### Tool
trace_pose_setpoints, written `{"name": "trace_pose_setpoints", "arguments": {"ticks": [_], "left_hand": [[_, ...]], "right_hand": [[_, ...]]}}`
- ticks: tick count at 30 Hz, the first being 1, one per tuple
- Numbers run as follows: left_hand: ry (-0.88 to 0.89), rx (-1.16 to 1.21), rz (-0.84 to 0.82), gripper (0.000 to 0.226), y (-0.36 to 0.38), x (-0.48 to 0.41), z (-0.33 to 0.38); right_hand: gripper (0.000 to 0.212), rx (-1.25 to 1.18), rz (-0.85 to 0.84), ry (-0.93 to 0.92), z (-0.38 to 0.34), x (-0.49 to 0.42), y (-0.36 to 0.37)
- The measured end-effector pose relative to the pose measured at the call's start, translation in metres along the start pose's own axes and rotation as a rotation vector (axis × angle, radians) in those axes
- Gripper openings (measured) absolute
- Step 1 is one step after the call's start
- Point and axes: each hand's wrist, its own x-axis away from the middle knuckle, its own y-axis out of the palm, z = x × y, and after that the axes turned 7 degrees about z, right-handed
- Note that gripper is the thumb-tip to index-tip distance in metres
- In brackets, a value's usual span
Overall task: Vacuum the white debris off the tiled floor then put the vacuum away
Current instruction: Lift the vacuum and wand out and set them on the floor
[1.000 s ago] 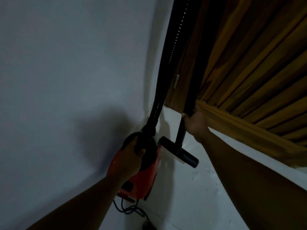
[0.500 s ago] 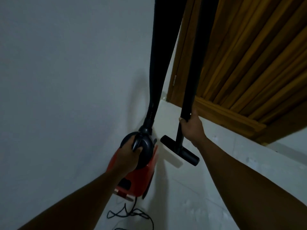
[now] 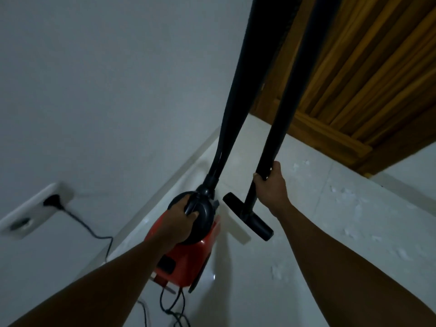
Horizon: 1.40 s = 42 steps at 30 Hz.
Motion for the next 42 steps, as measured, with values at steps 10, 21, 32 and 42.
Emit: {"name": "trace_pose_setpoints", "arguments": {"ticks": [10,21,32,42], "left_hand": [[-0.060,-0.042,-0.055,0.053,-0.023,0.123,-0.145],[-0.009,-0.173,-0.132,0.045,-0.032,0.189,-0.227],[0.083,-0.058,-0.025,0.054,0.093,0.101,-0.225],[0.096,0.013,-0.022,0.050,0.188,0.052,-0.268]], "right_hand": [[0.031,-0.046,-0.002,0.051,0.051,0.178,0.077],[0.025,-0.085,-0.038,0.150,0.105,0.282,0.121],[0.026,-0.027,0.032,0.095,0.187,0.208,0.086],[0.029,0.010,0.007,0.081,0.249,0.169,0.092]]}}
